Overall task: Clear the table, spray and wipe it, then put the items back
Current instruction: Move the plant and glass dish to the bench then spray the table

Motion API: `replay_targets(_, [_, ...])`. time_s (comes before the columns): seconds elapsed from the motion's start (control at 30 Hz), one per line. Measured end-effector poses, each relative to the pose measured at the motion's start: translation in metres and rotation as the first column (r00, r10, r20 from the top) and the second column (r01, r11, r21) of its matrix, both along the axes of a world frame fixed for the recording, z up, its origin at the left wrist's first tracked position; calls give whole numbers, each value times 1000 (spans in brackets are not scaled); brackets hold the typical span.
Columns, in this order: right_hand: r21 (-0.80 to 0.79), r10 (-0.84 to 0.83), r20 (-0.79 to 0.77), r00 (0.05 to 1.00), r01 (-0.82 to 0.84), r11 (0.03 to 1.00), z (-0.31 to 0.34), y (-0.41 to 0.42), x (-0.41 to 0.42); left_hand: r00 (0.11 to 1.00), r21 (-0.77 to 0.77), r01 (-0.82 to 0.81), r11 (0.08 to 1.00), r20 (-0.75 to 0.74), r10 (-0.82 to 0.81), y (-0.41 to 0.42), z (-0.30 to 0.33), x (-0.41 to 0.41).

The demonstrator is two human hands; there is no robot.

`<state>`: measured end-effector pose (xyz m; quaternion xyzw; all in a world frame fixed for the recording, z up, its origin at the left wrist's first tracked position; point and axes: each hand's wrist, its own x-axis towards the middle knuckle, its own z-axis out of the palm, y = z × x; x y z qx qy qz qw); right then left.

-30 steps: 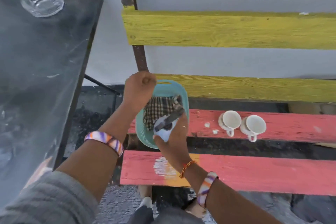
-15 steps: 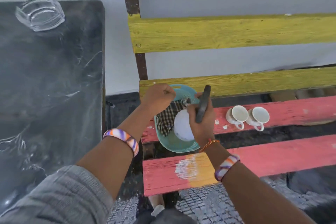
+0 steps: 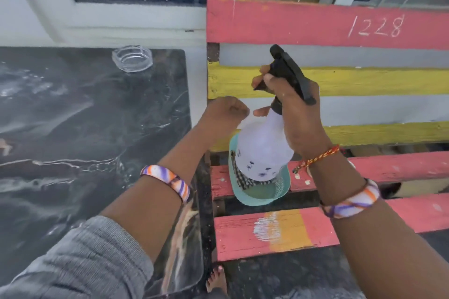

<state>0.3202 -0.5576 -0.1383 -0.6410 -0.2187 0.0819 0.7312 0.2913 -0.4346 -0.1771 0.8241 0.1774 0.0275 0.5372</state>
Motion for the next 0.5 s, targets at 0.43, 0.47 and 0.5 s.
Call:
replay_targets(0.43, [-72, -218, -105, 970, 211, 975, -30, 30, -20, 987, 70, 148, 986, -69, -143, 49, 11, -64])
replay_targets(0.47, [-78, -254, -114, 960, 246, 966, -34, 27, -17, 986, 83, 155, 984, -70, -150, 49, 11, -65])
replay_targets(0.5, [-84, -283, -117, 952, 274, 958, -39, 23, -12, 986, 91, 159, 983, -65, -154, 50, 10, -66])
